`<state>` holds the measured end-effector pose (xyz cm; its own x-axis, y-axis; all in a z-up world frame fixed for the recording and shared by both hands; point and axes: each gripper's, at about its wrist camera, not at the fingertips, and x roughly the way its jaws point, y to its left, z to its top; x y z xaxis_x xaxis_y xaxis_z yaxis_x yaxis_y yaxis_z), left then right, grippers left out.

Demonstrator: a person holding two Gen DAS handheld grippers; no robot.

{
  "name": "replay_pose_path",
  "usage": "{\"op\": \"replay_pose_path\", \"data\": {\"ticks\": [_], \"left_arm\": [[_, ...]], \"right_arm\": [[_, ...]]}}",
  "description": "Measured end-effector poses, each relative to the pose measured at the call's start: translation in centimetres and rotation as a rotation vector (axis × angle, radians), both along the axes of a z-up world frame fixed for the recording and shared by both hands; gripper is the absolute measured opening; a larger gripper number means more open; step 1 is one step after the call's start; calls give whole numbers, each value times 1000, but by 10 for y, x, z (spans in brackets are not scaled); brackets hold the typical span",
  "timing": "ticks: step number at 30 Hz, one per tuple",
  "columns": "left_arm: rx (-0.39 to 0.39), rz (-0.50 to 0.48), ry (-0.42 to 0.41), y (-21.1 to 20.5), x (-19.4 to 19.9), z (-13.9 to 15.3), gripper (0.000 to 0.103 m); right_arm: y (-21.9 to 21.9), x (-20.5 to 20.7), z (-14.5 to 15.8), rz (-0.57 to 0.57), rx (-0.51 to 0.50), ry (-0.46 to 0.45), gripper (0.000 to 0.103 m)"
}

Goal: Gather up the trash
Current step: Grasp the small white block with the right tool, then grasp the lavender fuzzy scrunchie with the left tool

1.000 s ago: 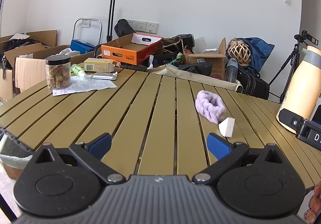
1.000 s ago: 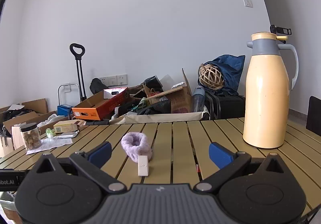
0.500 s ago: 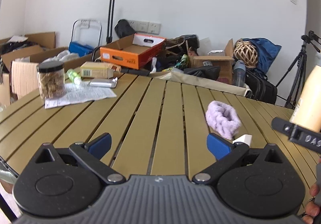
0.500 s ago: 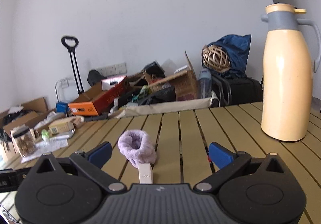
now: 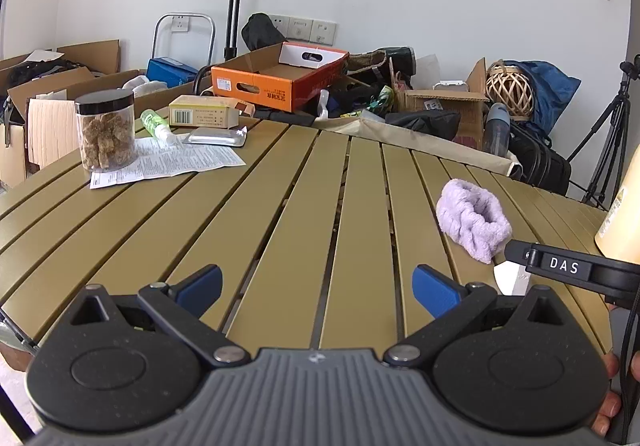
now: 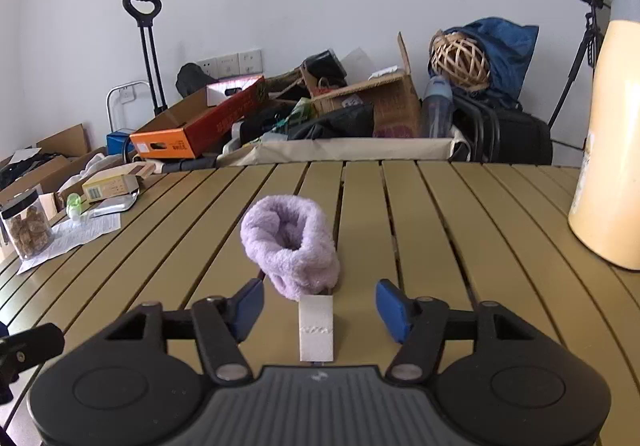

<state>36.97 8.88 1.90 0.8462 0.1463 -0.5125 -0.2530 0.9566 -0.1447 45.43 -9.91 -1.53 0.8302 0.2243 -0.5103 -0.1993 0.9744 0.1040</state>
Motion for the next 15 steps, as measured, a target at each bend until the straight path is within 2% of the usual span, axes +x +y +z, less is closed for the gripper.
{"op": "replay_pose_path", "data": {"ticks": [2,6,8,10,12,15], "left_arm": [[-3,2,2,-1,1,-1,103],[-7,3,6,-3,2,-1,103],[-13,3,6,-3,3,-1,103],[-14,2,4,-6,4,0,103],[-18,-4,2,-8,4,1,103],[-20,-10,1,-13,6,1,103]], "right_arm": [[-1,5,-3,-7,5,19,58],[0,12,-8,1,15,53,41],[2,15,-10,9,24,68,37],[3,16,-13,22,32,94,29],[2,15,-14,25,44,91,18],[-3,12,-13,28,68,81,18]]}}
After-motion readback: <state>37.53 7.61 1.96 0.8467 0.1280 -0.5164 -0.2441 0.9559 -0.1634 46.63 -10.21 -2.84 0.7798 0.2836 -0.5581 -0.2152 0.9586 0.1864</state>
